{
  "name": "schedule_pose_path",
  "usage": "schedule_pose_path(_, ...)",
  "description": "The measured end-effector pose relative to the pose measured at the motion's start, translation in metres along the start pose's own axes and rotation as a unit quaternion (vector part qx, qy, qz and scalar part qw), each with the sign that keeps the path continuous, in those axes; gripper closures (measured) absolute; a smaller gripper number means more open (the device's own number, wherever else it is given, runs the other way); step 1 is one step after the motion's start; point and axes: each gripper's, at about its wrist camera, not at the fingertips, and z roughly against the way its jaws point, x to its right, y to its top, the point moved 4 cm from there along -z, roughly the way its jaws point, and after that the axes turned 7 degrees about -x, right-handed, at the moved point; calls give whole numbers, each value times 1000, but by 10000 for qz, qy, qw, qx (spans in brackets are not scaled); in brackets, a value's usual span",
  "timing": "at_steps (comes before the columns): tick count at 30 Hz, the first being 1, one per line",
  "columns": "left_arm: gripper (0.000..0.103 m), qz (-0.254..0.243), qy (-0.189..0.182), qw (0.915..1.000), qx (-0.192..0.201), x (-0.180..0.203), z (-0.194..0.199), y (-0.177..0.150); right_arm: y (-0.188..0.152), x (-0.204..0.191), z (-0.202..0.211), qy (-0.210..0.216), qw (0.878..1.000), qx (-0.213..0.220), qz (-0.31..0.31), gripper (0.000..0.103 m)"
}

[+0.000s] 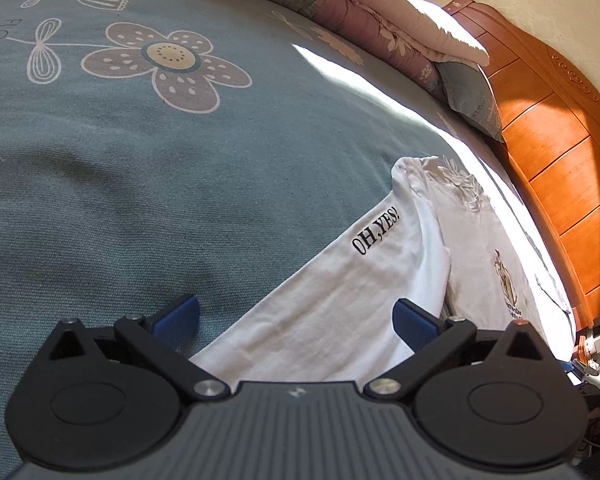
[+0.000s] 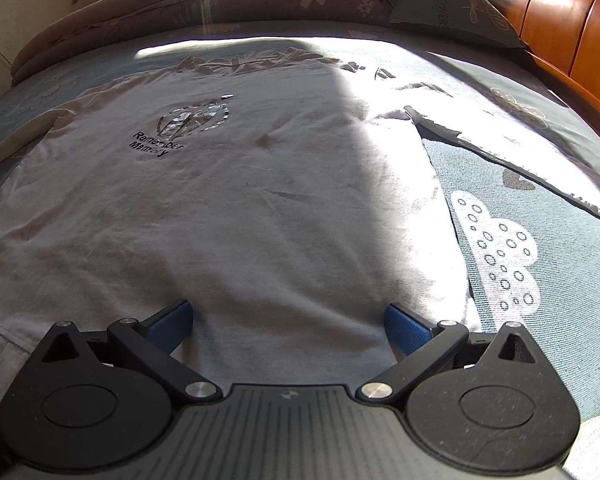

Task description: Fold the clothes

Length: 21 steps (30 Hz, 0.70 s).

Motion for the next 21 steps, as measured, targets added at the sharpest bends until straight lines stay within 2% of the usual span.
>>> schedule_pose_path(5, 1, -182, 346, 9991, -160, 8, -5, 2, 29, -23, 21, 487, 9972, 318, 476, 0)
schedule_pose_path(7, 1, -253, 520, 9981, -231, 12, -8, 3, 46, -36, 16, 626, 9938, 371, 842, 0)
schedule_pose_path(10, 1, -201, 972, 9942, -414, 23, -13, 10, 73, -56, -3, 870, 9855, 410, 1398, 0)
schedule_pose_path(13, 2, -681, 826, 9930, -496, 48, -24, 26, 101, -77, -29, 1376, 9670, 282, 2124, 0)
schedule_pose_path(15, 2, -1131, 653, 9883, -787, 66, -44, 39, 120, -93, -49, 1851, 9453, 119, 2684, 0)
schedule_pose_path(17, 2, -1306, 725, 9816, -1193, 73, -66, 47, 139, -105, -69, 2337, 9225, -134, 3068, 0)
schedule_pose_path(18, 1, -1388, 721, 9800, -1233, 75, -69, 51, 148, -108, -80, 2580, 9142, -307, 3112, 0)
schedule_pose_path(19, 1, -1276, 608, 9813, -1302, 73, -68, 54, 156, -109, -91, 2770, 9094, -484, 3065, 0)
schedule_pose_path(21, 1, -966, 329, 9845, -1425, 64, -64, 59, 166, -105, -99, 3069, 9075, -682, 2787, 0)
